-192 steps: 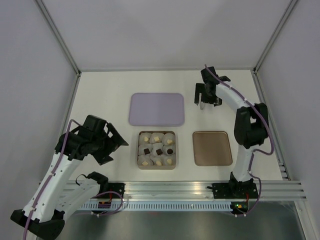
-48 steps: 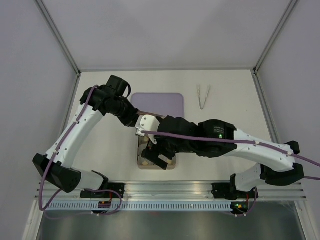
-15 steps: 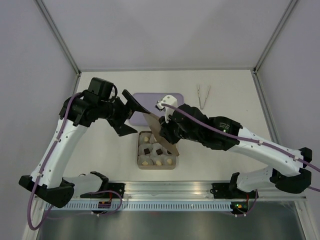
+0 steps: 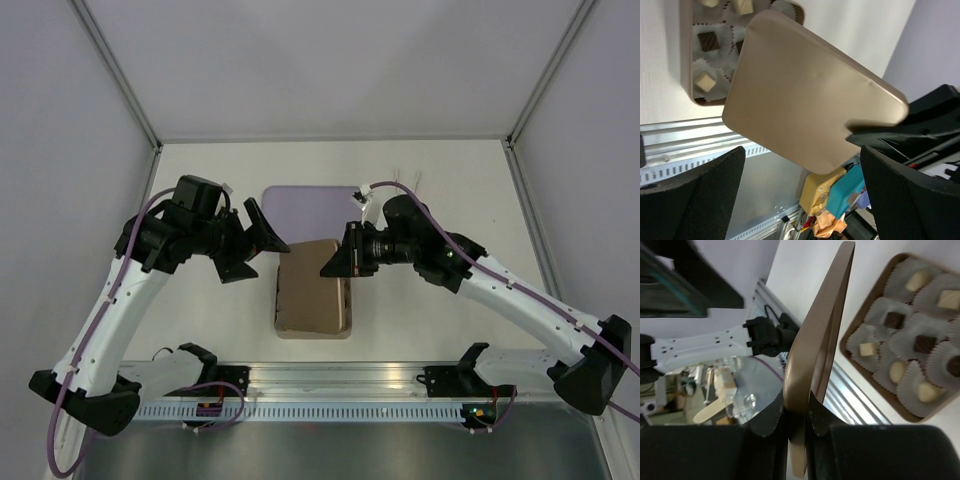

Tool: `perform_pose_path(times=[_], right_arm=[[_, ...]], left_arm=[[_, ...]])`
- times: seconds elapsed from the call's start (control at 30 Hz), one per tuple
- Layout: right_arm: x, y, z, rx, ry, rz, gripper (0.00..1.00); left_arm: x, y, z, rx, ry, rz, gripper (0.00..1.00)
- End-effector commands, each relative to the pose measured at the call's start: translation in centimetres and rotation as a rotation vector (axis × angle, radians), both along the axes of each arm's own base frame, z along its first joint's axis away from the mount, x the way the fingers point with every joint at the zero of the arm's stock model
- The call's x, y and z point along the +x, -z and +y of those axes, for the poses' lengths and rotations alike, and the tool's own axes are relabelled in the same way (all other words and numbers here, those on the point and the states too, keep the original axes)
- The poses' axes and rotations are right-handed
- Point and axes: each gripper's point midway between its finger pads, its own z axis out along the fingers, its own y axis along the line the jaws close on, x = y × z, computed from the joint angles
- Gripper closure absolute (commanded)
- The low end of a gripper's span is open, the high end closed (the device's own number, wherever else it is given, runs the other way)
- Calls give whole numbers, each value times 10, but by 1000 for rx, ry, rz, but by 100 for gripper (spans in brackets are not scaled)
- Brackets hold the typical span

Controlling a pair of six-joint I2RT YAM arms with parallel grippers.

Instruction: Pack the chocolate

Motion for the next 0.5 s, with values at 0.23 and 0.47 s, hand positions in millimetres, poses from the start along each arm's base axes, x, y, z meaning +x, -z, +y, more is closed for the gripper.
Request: perform_pose_path(times=[0.23,0.47], right_arm=[[-1,-1,10,307,-56,57,99],[16,37,-7,353,-32,79,100]], left_arm=[[-1,57,4,26,64,-70,0],[10,83,10,92,63,-87,0]])
